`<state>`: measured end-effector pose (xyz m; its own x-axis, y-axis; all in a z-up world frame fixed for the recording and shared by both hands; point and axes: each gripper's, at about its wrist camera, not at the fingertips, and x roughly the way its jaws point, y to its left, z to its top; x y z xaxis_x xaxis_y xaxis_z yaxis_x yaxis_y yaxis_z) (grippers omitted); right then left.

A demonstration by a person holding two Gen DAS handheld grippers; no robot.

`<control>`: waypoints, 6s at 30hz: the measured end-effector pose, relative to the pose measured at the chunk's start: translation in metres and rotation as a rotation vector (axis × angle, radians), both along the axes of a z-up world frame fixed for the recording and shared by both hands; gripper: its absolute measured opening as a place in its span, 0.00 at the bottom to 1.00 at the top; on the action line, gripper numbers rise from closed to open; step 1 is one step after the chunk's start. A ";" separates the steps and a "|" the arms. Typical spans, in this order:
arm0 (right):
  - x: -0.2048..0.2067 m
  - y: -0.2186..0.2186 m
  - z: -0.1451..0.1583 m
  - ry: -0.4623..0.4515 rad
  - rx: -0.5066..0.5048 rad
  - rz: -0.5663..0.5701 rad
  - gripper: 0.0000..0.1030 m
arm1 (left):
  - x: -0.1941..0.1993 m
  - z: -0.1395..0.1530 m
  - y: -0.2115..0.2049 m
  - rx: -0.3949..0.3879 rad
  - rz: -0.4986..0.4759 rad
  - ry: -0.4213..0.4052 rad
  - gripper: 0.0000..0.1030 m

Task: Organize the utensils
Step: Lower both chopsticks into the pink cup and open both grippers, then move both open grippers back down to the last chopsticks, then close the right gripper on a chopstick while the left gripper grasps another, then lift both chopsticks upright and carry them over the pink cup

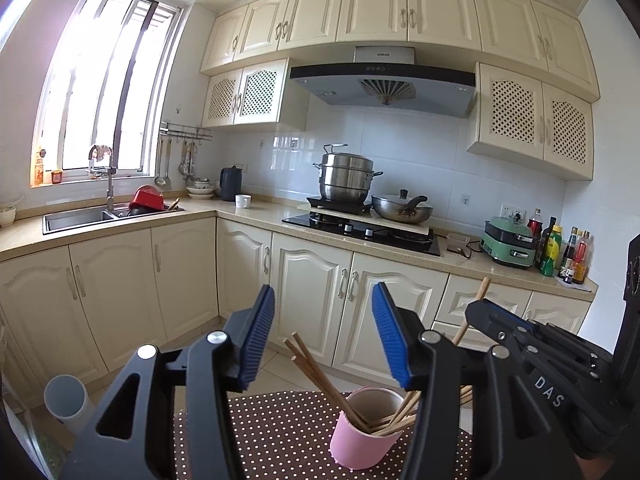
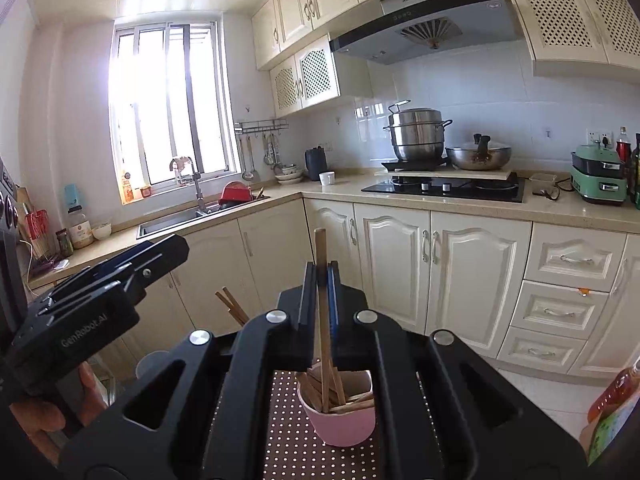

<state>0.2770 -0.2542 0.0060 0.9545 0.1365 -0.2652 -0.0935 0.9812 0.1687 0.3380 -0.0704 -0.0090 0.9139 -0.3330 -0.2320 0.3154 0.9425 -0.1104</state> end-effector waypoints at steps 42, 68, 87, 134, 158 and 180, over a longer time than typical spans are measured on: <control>-0.072 0.041 -0.014 0.089 -0.036 0.033 0.20 | -0.085 -0.026 0.072 0.086 0.048 0.149 0.58; -0.049 0.133 -0.190 0.588 -0.120 0.220 0.21 | -0.092 -0.179 0.140 0.092 0.131 0.499 0.58; -0.021 0.166 -0.208 0.643 -0.207 0.241 0.20 | -0.078 -0.190 0.139 0.105 0.146 0.551 0.58; 0.000 0.095 -0.210 0.691 -0.124 0.279 0.06 | 0.013 -0.231 0.008 0.318 0.055 0.702 0.08; -0.035 0.062 -0.138 0.532 -0.009 0.255 0.06 | -0.053 -0.128 0.027 0.206 0.006 0.449 0.06; -0.088 0.043 -0.029 0.206 0.018 0.197 0.06 | -0.108 -0.022 0.013 0.080 -0.070 0.171 0.05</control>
